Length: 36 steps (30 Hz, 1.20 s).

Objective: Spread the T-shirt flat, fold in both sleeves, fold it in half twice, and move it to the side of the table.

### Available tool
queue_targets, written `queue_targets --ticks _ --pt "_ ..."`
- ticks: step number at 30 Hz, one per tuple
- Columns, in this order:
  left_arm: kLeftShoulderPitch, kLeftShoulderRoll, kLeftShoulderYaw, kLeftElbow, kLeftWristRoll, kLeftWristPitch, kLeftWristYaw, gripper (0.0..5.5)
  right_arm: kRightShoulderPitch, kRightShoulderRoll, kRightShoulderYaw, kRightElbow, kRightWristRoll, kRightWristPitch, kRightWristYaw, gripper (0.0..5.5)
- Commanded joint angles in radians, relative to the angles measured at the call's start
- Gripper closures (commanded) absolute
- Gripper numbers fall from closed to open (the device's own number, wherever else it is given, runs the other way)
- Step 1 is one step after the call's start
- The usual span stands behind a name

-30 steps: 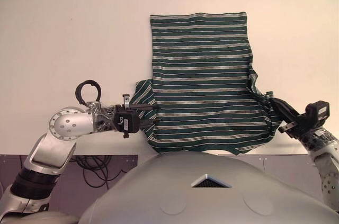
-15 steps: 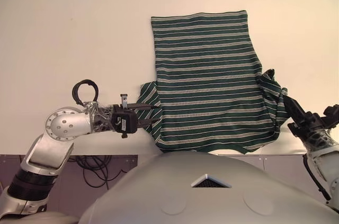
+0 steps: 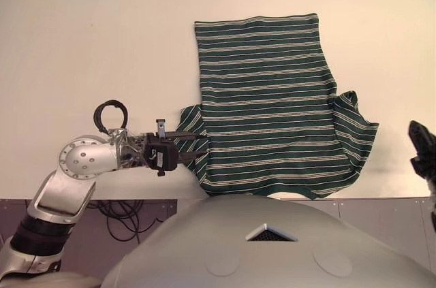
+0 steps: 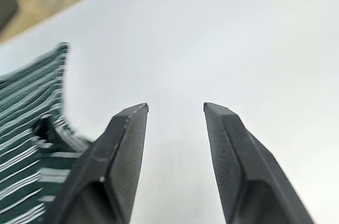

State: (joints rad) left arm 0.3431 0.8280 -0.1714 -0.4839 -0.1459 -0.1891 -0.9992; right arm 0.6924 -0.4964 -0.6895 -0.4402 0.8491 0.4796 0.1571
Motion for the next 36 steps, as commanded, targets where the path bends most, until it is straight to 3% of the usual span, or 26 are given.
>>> queue_targets --ticks 1,3,5,10,16,23,29,36 --pt "-0.124 -0.098 -0.061 0.074 0.083 0.041 0.078 4.02 -0.109 -0.074 0.194 -0.093 -0.289 -0.219 0.137 3.59" --pt "-0.16 -0.115 -0.087 0.148 0.141 0.061 0.099 4.02 -0.166 -0.094 0.337 -0.096 -0.444 -0.305 0.191 3.59" --pt "-0.152 -0.119 -0.07 0.167 0.12 0.135 0.112 4.02 -0.217 -0.09 0.405 -0.062 -0.524 -0.343 0.215 3.59" --pt "-0.033 -0.109 0.15 0.095 -0.208 0.461 0.12 3.93 -0.243 -0.055 0.426 0.002 -0.594 -0.41 0.244 3.55" --pt "0.152 -0.049 0.378 0.043 -0.504 0.756 0.066 2.91 -0.2 -0.032 0.426 0.078 -0.614 -0.505 0.292 3.54" --pt "0.142 -0.055 0.282 0.171 -0.429 0.866 0.131 2.91 -0.179 -0.005 0.452 0.091 -0.656 -0.551 0.299 3.54" --pt "0.144 -0.06 0.281 0.118 -0.505 0.943 0.129 2.91 -0.172 -0.009 0.441 0.064 -0.656 -0.524 0.294 3.54" --pt "0.154 -0.064 0.28 0.083 -0.542 0.982 0.13 3.93 -0.166 -0.008 0.439 0.04 -0.658 -0.495 0.288 3.54"
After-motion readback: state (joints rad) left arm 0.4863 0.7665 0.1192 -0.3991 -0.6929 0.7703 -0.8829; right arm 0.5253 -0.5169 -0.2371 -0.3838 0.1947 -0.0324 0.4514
